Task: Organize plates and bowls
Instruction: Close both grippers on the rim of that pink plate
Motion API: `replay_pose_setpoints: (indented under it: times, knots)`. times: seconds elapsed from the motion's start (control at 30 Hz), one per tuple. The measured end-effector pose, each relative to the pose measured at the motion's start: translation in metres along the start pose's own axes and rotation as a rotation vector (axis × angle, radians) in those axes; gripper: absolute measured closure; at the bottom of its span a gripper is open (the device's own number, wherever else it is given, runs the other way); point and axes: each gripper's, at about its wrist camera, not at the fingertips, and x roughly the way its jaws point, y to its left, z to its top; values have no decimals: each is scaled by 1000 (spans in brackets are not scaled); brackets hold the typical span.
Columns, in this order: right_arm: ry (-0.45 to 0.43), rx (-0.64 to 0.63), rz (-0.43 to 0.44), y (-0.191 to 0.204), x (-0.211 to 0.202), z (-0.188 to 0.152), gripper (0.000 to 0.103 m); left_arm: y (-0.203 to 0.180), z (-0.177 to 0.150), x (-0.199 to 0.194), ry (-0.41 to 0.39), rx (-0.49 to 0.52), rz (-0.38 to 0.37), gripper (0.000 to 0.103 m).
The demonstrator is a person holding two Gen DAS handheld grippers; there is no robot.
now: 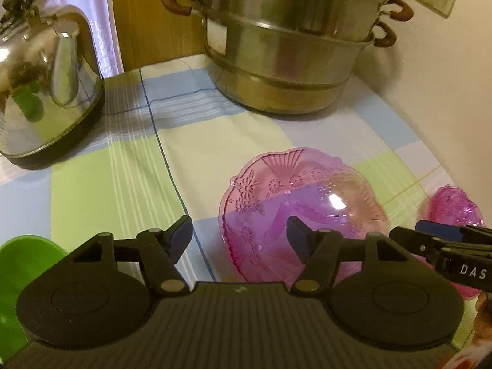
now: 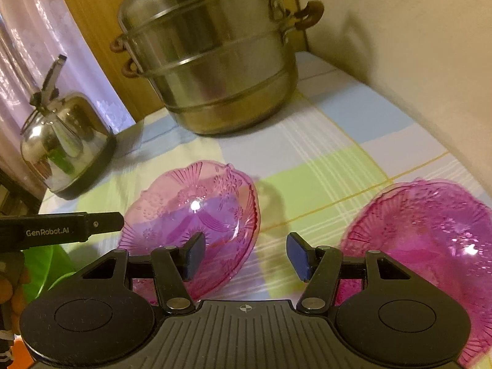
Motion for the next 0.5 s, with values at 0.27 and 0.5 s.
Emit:
replay_pose_setpoints:
  times: [0.27,0.5]
  knots:
    - [41,7,-2,-2,30,1,52,1,5,22,41,11,-12,47]
    - [69,8,1,-2,42,0,67,0,7,37,69,11,-11,66]
